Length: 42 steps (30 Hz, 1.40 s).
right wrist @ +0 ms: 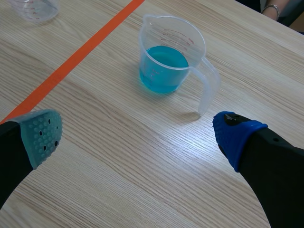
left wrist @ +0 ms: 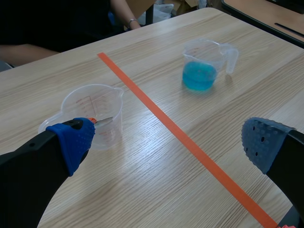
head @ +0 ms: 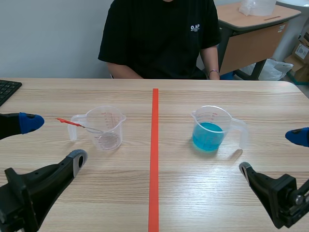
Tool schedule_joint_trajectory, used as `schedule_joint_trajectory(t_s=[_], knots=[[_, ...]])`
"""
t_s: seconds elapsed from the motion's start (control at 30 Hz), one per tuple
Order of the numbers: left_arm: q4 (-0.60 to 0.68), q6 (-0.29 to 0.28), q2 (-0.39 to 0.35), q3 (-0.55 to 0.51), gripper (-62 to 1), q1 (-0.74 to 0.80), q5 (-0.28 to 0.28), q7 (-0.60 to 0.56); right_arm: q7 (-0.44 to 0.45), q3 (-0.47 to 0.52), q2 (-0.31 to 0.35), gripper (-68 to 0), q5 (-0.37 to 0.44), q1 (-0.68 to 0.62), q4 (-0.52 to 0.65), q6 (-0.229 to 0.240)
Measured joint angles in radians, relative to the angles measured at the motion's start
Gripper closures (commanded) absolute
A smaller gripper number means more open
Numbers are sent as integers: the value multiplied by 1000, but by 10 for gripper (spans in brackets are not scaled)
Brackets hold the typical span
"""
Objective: Do the redox reaction experiment.
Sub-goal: 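Lift the metal plate out of the left beaker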
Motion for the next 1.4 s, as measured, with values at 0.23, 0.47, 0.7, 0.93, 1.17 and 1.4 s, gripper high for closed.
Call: schedule_joint_trajectory(t_s=[0.23, 0.47, 0.7, 0.93, 1.17, 1.4], knots=[[0, 1, 0, 0, -623, 0, 0, 0, 0, 0, 0, -679, 0, 0, 0, 0], [0, 27, 0, 0, -623, 0, 19, 0, 0, 0, 0, -679, 0, 0, 0, 0], [-26, 142, 0, -29, -623, 34, 87, 42, 0, 0, 0, -679, 0, 0, 0, 0], [-114, 205, 0, -125, -623, 211, 91, 42, 0, 0, 0, -679, 0, 0, 0, 0], [-237, 204, 3, -162, -623, 364, 91, 16, 0, 0, 0, -679, 0, 0, 0, 0], [-365, 227, 95, -161, -623, 369, 90, -10, 0, 0, 0, -679, 0, 0, 0, 4]])
